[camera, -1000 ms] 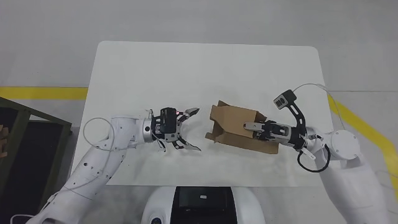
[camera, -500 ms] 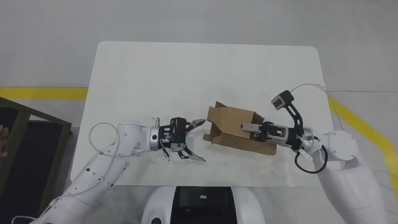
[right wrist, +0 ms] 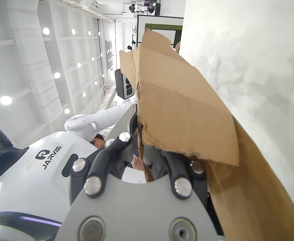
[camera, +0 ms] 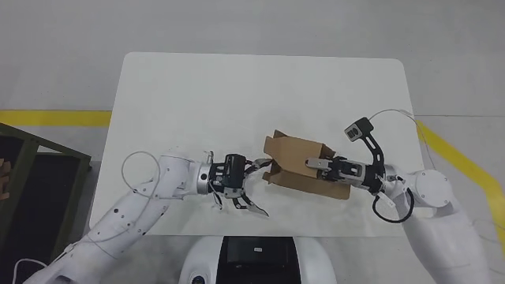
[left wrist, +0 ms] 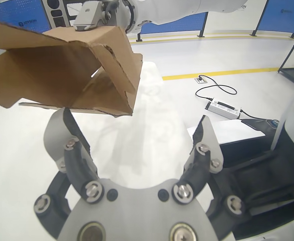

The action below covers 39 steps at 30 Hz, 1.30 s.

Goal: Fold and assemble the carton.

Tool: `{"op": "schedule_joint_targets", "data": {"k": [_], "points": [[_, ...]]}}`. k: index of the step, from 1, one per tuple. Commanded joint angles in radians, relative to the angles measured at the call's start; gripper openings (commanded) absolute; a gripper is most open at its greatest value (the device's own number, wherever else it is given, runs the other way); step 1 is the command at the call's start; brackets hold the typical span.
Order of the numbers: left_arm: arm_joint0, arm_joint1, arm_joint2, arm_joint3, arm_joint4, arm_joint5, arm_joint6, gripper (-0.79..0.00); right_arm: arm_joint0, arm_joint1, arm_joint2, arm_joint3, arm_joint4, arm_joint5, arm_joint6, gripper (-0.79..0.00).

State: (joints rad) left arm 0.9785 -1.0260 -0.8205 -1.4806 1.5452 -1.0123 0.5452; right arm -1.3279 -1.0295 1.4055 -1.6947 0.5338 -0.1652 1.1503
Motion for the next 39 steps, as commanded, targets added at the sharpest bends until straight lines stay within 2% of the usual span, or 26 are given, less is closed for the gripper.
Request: {"op": "schedule_joint_targets", "data": {"k": [1,16,39], "points": [[-0.011,-0.001,0.015,0.007,-0.012,0.000,0.008,0.000,-0.002,0.000,-0.001,-0.004,0.003,-0.002,0.003,-0.785],[-0.111,-0.019,0.106,0.091,-0.053,0.000,0.089,0.000,-0.023,0.007,0.006,-0.030,0.008,0.001,0.012,-0.785],[-0.151,-0.018,0.144,0.108,-0.082,0.000,0.120,0.000,-0.030,0.010,-0.021,-0.037,0.013,-0.001,0.007,-0.785]]}}
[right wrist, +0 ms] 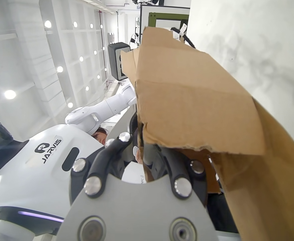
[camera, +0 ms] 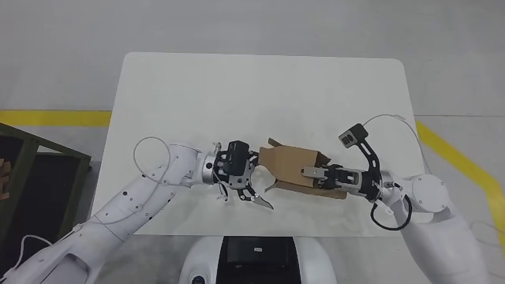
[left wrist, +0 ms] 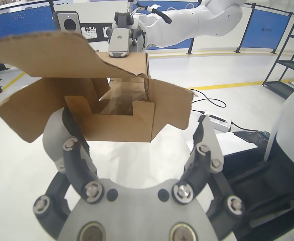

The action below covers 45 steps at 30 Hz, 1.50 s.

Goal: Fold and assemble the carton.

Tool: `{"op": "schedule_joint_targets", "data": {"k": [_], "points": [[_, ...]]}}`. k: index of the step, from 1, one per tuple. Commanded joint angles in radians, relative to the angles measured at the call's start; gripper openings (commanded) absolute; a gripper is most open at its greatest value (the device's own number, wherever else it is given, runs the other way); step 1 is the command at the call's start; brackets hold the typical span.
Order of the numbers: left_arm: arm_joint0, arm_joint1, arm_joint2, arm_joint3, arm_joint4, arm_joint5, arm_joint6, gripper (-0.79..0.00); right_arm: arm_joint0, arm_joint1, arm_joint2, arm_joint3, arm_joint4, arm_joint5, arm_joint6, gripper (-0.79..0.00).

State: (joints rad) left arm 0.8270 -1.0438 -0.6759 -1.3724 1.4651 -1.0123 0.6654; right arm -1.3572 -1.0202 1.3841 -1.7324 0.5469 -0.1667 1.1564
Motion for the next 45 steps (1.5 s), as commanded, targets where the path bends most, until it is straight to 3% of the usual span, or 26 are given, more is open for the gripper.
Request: {"op": "schedule_joint_targets", "data": {"k": [1,19,25,36,45], "points": [[0.001,0.000,-0.001,0.001,-0.003,0.000,0.000,0.000,-0.001,0.000,0.000,0.001,0.000,0.002,-0.001,-0.785],[0.012,0.003,-0.014,-0.007,-0.010,0.000,0.010,-0.083,0.002,0.003,-0.008,0.004,0.004,0.005,-0.011,-0.785],[0.013,0.002,-0.013,-0.003,-0.023,0.000,0.011,-0.169,0.001,0.005,-0.007,0.003,0.004,0.007,-0.010,-0.785],[0.032,0.008,-0.028,0.014,-0.052,0.000,0.014,-0.123,-0.002,0.007,-0.003,0.006,0.012,0.008,-0.013,-0.785],[0.037,0.010,-0.028,0.009,-0.068,0.000,0.018,-0.175,0.000,0.008,-0.004,0.010,0.024,0.005,-0.013,-0.785]]}}
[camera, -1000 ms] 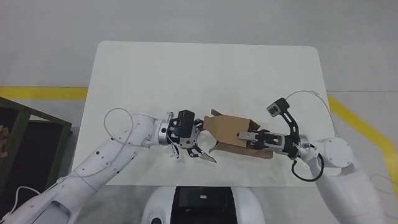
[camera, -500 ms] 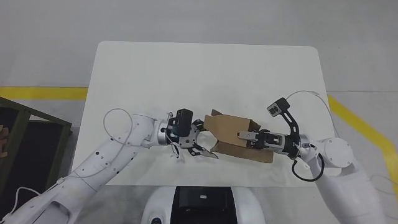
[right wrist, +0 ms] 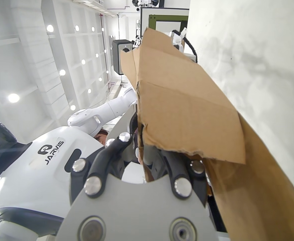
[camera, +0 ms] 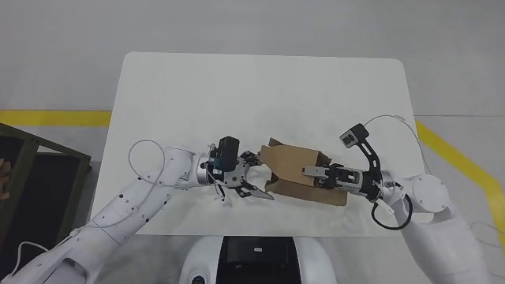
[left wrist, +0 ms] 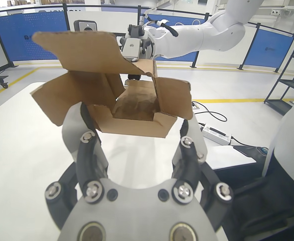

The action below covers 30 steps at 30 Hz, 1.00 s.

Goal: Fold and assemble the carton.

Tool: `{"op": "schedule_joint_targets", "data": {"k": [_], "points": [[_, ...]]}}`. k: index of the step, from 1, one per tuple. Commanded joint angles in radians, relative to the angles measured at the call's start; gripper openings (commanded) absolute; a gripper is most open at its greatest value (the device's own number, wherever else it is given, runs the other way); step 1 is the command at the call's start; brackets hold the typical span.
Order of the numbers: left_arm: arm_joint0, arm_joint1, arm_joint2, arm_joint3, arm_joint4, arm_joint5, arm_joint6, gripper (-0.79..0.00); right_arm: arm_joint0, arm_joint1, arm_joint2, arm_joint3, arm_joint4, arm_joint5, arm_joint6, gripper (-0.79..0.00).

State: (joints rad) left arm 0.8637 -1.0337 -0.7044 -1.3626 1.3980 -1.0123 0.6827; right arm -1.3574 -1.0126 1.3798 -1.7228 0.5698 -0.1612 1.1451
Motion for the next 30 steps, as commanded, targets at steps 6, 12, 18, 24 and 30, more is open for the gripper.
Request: {"op": "schedule_joint_targets", "data": {"k": [6,12,18,24,30], "points": [[0.015,-0.003,-0.007,0.000,-0.017,0.006,0.002,-0.160,0.004,0.001,0.004,0.009,0.004,-0.004,-0.010,-0.785],[0.048,-0.002,-0.026,-0.002,-0.041,0.021,-0.021,0.000,0.008,0.002,0.008,0.017,0.005,-0.006,-0.014,-0.785],[0.066,-0.002,-0.044,-0.012,-0.066,0.018,-0.048,0.000,0.012,0.001,0.004,0.020,0.008,-0.010,-0.017,-0.785],[0.078,-0.005,-0.050,-0.030,-0.076,0.001,-0.065,0.000,0.014,0.002,0.006,0.022,0.008,-0.013,-0.024,-0.785],[0.094,-0.007,-0.052,-0.043,-0.083,0.000,-0.080,0.000,0.011,0.003,0.013,0.021,0.009,-0.012,-0.034,-0.785]]}}
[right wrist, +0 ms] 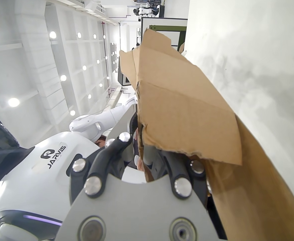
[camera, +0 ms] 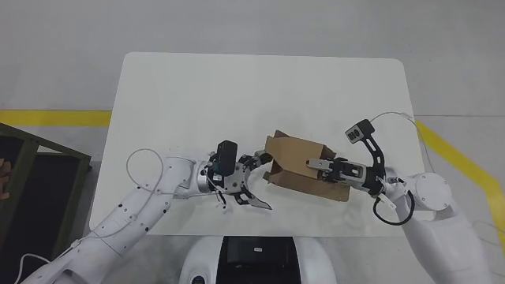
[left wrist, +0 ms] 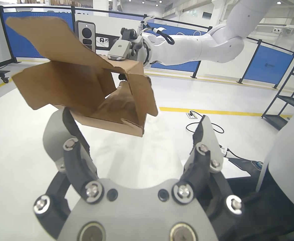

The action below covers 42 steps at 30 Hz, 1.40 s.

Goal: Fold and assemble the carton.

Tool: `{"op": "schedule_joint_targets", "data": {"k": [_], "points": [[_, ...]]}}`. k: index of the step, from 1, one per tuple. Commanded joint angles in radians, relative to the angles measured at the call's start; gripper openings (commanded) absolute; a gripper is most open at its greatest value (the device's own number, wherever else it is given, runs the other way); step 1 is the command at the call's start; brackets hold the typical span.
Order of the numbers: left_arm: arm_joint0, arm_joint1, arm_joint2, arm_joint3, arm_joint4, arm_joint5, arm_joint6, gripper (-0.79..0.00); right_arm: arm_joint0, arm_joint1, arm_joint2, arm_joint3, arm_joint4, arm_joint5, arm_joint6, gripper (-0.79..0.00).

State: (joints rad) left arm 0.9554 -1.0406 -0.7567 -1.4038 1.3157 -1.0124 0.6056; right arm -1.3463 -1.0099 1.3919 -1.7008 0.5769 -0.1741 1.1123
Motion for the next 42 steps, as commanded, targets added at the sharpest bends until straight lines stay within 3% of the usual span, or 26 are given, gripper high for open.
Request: {"op": "schedule_joint_targets", "data": {"k": [1,12,32,37,42], "points": [[0.005,0.000,0.000,-0.003,-0.002,0.000,-0.006,0.000,-0.001,0.000,0.001,-0.001,0.003,0.000,-0.002,-0.785],[-0.012,0.006,0.040,-0.023,0.002,0.000,-0.016,0.000,-0.002,0.000,-0.004,-0.007,0.008,-0.004,-0.006,-0.785],[-0.105,-0.005,0.118,0.030,0.012,0.000,0.053,-0.006,-0.008,0.001,-0.017,-0.023,0.015,0.000,0.019,-0.785],[-0.108,-0.006,0.123,0.040,0.006,0.000,0.069,-0.203,-0.008,0.001,-0.017,-0.023,0.020,-0.002,0.022,-0.785],[-0.113,-0.007,0.128,0.046,0.003,0.000,0.081,-0.326,-0.007,0.001,-0.018,-0.022,0.022,-0.004,0.025,-0.785]]}}
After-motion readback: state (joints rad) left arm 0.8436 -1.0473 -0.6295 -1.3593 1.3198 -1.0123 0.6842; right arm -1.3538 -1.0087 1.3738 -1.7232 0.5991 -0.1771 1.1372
